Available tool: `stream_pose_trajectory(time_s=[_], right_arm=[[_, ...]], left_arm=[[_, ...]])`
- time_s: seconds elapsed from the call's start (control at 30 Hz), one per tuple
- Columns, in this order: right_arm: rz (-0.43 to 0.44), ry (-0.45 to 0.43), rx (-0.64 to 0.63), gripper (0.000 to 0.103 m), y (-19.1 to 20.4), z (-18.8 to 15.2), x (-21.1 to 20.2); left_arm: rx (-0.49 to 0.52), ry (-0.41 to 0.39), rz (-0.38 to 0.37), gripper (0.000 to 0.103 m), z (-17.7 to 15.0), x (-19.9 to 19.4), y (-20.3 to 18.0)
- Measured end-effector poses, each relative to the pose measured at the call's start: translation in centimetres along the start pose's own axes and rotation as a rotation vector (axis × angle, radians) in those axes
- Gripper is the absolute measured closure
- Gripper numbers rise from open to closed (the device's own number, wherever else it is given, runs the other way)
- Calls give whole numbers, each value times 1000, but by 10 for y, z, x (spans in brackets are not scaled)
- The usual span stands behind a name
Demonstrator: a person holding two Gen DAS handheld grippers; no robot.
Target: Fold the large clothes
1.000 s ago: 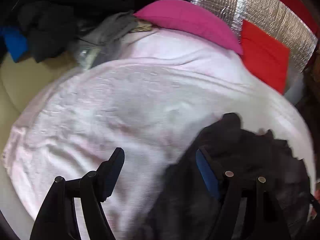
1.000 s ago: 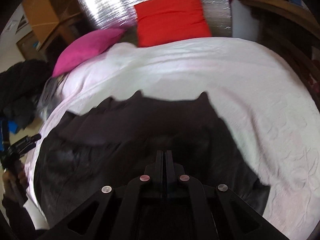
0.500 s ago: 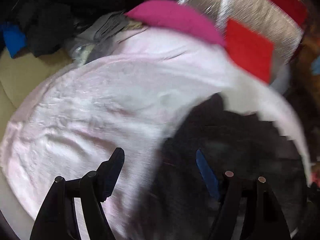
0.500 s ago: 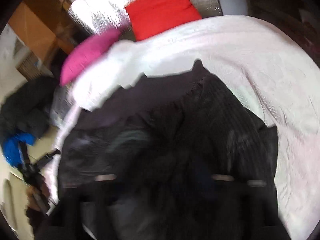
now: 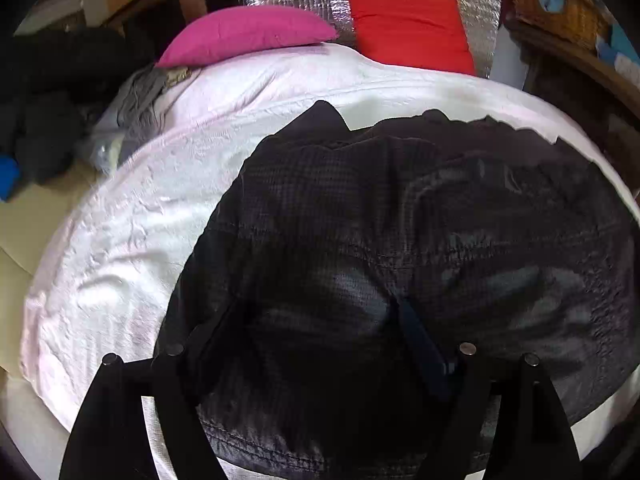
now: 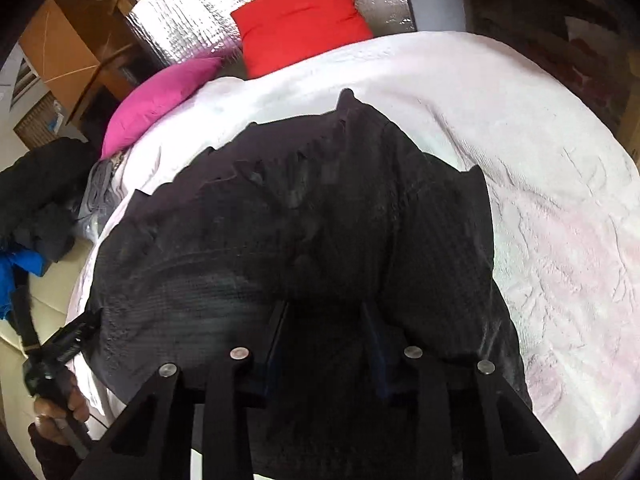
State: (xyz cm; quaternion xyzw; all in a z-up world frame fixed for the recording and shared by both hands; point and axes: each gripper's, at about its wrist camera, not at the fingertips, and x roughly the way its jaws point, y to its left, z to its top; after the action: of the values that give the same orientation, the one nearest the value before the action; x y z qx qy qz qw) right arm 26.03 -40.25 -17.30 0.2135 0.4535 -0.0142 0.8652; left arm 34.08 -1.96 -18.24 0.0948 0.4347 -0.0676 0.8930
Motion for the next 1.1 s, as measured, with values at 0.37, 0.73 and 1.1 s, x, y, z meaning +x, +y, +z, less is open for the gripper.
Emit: stream_pose_trajectory(time_s=[0.37,0.73,1.1], right_arm=[[-43,-198,121,30,-30,24,-50],[-139,-112,50,42,-26,17,-20],[-175,-204,97,42,-33,22,-34]], left_arm=[[6,-65,18,22,-13,-17,-13],[55,-86,48,22,-14,-19,-16],[74,-92,59,22,-15,-21,-18]])
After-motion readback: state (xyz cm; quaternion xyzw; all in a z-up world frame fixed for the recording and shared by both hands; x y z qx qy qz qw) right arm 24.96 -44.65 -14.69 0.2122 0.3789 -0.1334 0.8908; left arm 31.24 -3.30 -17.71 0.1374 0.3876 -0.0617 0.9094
